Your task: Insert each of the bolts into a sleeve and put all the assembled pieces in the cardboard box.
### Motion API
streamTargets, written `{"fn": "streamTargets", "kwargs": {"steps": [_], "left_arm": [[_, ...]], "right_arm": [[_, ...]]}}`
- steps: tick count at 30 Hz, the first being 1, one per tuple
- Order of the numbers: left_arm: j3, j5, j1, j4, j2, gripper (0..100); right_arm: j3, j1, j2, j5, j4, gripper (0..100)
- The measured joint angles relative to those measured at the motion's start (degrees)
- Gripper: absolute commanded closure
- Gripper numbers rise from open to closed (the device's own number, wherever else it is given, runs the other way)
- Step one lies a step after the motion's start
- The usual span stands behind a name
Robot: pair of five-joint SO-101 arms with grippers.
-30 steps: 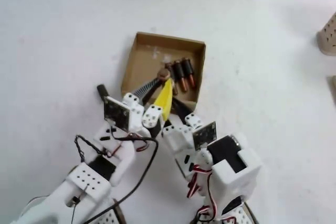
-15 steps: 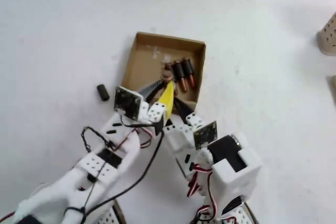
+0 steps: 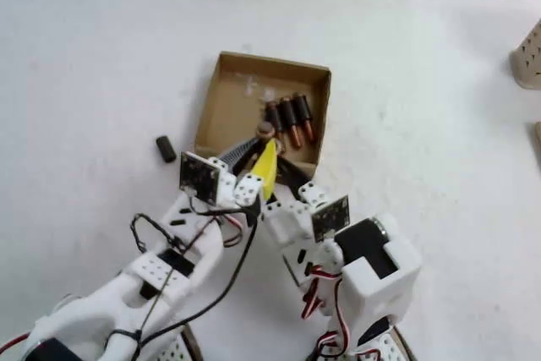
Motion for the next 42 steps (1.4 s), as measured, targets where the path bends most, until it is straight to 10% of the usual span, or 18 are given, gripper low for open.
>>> {"fn": "streamTargets", "kwargs": {"steps": [18, 42], "left_arm": [[0.26, -0.35, 3.25, 36.31, -22.77, 98], [0.97, 0.0, 1.32, 39.12, -25.23, 71]], "right_arm": [[0.0, 0.0, 0.0, 0.18, 0.09, 98.2], [0.0, 0.97, 0.09, 0.18, 0.09, 98.2]]}}
